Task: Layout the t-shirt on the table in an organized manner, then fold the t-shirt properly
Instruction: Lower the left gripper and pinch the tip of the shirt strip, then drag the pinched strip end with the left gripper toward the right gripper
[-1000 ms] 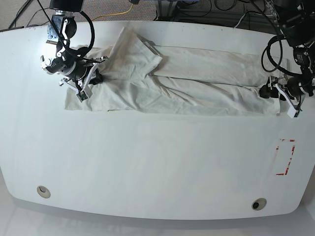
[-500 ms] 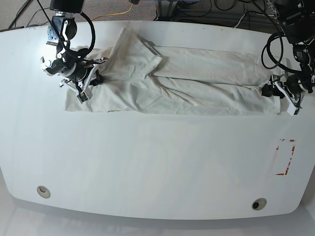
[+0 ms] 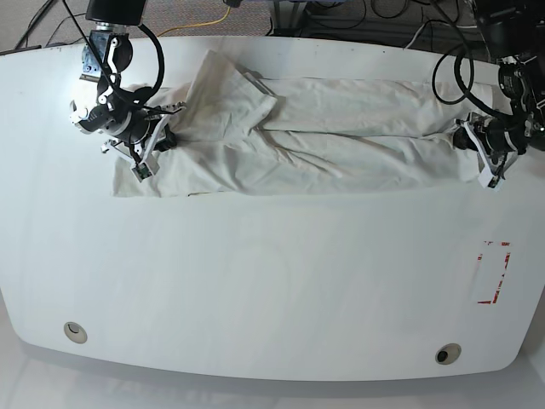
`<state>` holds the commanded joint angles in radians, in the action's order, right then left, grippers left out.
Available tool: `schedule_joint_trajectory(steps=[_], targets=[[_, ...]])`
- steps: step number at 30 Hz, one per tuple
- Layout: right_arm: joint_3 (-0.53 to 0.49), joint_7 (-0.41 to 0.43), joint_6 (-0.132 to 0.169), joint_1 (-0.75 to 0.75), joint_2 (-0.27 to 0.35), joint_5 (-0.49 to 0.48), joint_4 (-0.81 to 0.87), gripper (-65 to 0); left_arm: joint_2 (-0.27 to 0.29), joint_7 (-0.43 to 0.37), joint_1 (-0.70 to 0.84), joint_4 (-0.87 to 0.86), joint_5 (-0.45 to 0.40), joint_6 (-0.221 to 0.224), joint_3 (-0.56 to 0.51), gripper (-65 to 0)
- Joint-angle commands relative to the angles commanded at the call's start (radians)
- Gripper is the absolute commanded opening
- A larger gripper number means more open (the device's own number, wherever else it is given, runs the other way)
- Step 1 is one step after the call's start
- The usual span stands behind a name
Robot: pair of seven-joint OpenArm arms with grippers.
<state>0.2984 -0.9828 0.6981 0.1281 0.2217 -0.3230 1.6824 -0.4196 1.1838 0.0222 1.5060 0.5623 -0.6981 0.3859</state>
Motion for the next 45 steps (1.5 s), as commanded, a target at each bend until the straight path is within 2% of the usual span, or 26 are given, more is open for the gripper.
schedule_joint_trajectory(steps=[8, 14, 19, 22, 25, 32, 39, 45], targets=[[0.000, 0.000, 0.000, 0.000, 0.000, 0.000, 0.000, -59.9, 0.002, 0.110, -0.006, 0.193, 0.000, 0.000, -0.005, -59.4], [0.000, 0.000, 0.000, 0.000, -0.002, 0.000, 0.000, -59.9, 0.040, 0.213, -0.009, 0.350, 0.002, 0.000, -0.009, -59.3], [0.000, 0.000, 0.000, 0.000, -0.002, 0.000, 0.000, -59.9, 0.094, 0.213, -0.021, 0.391, 0.038, 0.000, -0.028, -59.2], [0.000, 0.000, 0.000, 0.000, -0.002, 0.000, 0.000, -59.9, 0.097, 0.213, -0.021, 0.390, 0.078, 0.000, -0.069, -59.2], [0.000, 0.000, 0.000, 0.000, -0.002, 0.000, 0.000, -59.9, 0.117, 0.213, -0.021, 0.390, 0.083, 0.000, -0.104, -59.2], [0.000, 0.000, 0.000, 0.000, -0.002, 0.000, 0.000, -59.9, 0.235, 0.213, -0.021, 0.388, 0.081, 0.000, -0.198, -59.2], [0.000, 0.000, 0.000, 0.002, -0.003, 0.000, 0.000, -59.9, 0.321, 0.213, -0.031, 0.387, 0.080, 0.000, -0.293, -59.0], [0.000, 0.000, 0.000, 0.003, -0.003, 0.000, 0.000, -59.9, 0.381, 0.213, -0.044, 0.381, 0.080, 0.000, -0.331, -58.9]])
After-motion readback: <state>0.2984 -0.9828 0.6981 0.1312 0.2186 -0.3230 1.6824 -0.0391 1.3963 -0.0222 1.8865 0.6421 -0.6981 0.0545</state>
